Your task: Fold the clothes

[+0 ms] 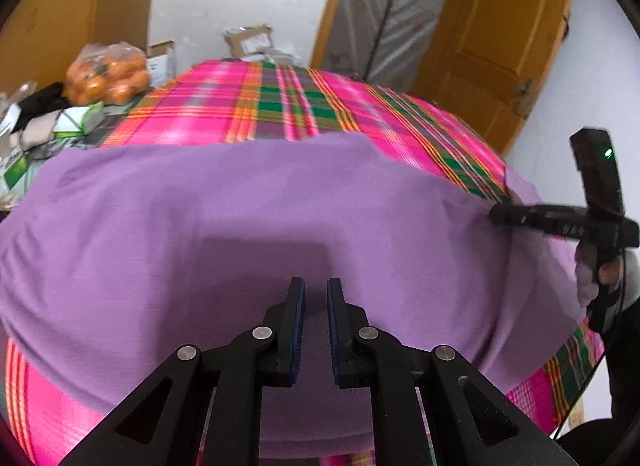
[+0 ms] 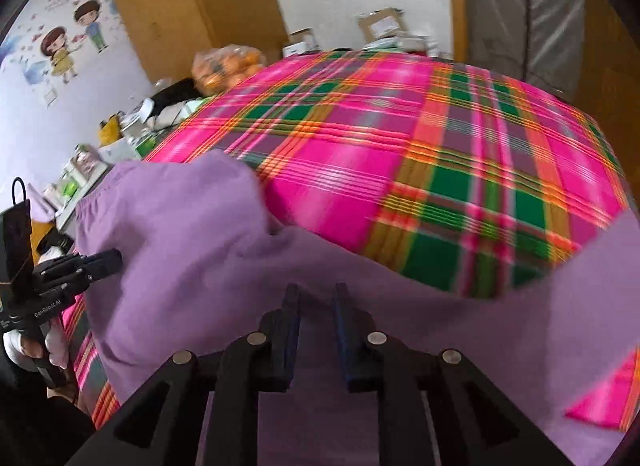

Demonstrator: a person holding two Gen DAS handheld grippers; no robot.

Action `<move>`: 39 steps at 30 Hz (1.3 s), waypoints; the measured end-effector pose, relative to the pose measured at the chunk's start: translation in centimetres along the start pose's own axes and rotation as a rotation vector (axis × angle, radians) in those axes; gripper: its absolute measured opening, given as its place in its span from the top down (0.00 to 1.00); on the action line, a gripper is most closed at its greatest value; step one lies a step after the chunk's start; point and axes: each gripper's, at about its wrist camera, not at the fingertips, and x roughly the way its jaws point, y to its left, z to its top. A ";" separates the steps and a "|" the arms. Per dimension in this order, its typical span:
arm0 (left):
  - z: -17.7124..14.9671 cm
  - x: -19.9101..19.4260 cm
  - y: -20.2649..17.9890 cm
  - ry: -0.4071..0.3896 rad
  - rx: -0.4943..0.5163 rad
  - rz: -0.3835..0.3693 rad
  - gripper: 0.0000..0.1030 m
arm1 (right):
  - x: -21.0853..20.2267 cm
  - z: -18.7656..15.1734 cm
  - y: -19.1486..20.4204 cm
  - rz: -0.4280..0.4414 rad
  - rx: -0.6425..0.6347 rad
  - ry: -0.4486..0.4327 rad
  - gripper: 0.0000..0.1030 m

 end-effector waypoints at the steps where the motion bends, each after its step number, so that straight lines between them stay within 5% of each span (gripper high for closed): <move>1: 0.1 0.1 -0.3 -0.001 0.013 0.004 0.89 | -1.0 -0.1 -0.7 -0.011 0.027 -0.027 0.84; 4: 0.4 0.1 -0.4 -0.009 0.005 -0.004 0.89 | -4.3 -0.2 -4.4 -0.092 0.166 -0.140 0.84; 7: 0.7 0.2 -0.5 -0.013 -0.002 -0.012 0.89 | -5.9 -0.5 -8.3 -0.211 0.309 -0.171 0.69; 16: 0.7 1.1 -1.4 -0.013 0.030 0.006 0.88 | -2.9 0.8 -10.2 -0.329 0.359 -0.065 0.65; 22: 0.7 1.1 -1.1 -0.017 0.018 -0.006 0.88 | 0.6 2.1 -11.0 -0.484 0.327 0.029 0.65; 24: 0.8 1.2 -1.0 -0.017 0.012 -0.013 0.88 | 0.6 2.0 -11.0 -0.495 0.320 0.033 0.73; 25: 0.8 1.2 -0.9 -0.017 0.009 -0.017 0.88 | 0.3 1.9 -11.2 -0.490 0.327 0.030 0.92; 26: 0.8 1.2 -0.9 -0.017 0.006 -0.021 0.88 | 0.1 1.7 -11.4 -0.484 0.334 0.026 0.97; 39: 0.8 0.5 -1.0 -0.013 0.010 -0.052 0.88 | -13.1 -4.3 -10.4 -0.353 0.488 -0.292 0.97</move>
